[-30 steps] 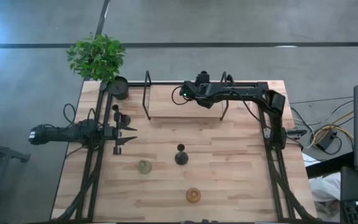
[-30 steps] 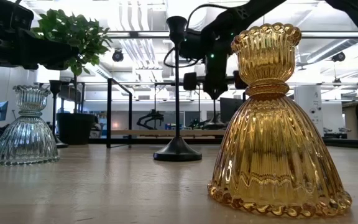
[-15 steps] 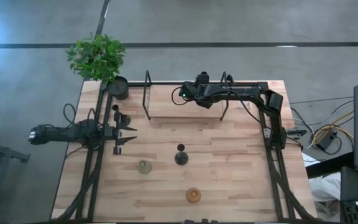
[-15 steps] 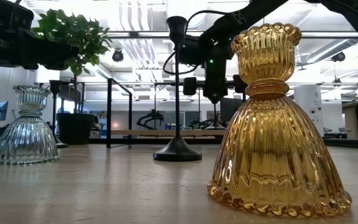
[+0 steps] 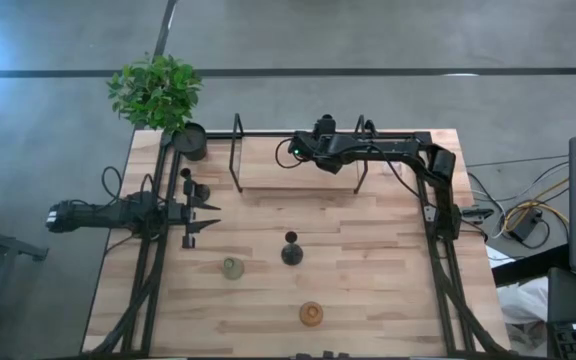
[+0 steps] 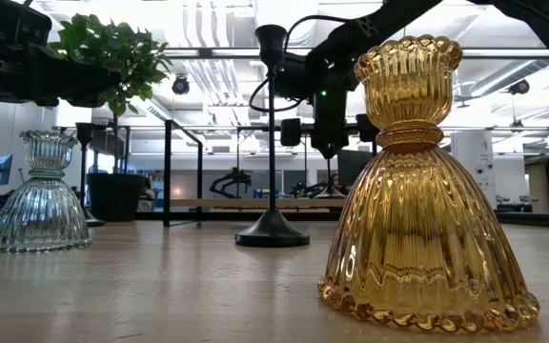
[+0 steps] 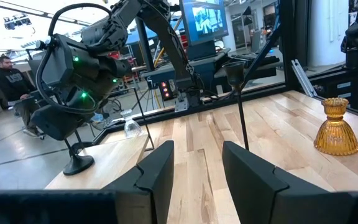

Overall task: Pick & Place candle stick holders
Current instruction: Put the right black candle holder on the shelf, then put the bottom black candle holder on the shelf aligned with the other black candle holder

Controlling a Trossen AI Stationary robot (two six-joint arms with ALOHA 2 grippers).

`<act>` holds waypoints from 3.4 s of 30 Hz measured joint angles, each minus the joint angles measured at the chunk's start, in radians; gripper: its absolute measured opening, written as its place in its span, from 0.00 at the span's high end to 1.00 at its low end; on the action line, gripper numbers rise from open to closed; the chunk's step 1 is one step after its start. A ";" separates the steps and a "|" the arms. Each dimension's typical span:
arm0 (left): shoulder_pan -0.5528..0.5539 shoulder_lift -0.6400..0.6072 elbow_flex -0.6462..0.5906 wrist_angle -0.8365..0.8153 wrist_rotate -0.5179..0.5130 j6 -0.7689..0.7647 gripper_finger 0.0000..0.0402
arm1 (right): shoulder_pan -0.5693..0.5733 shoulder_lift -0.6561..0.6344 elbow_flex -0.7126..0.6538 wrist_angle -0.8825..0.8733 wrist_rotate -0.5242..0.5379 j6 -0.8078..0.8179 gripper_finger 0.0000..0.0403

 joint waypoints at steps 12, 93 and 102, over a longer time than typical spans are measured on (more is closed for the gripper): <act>0.001 0.000 0.000 0.000 0.000 0.000 0.64 | -0.003 0.003 -0.003 0.003 -0.044 0.000 0.90; 0.001 0.000 0.000 0.000 0.000 0.000 0.64 | 0.397 -0.235 -0.001 -0.173 -0.072 0.074 0.65; 0.000 0.000 0.000 0.000 0.000 0.000 0.64 | 0.599 -0.364 -0.002 -0.175 -0.013 -0.011 0.73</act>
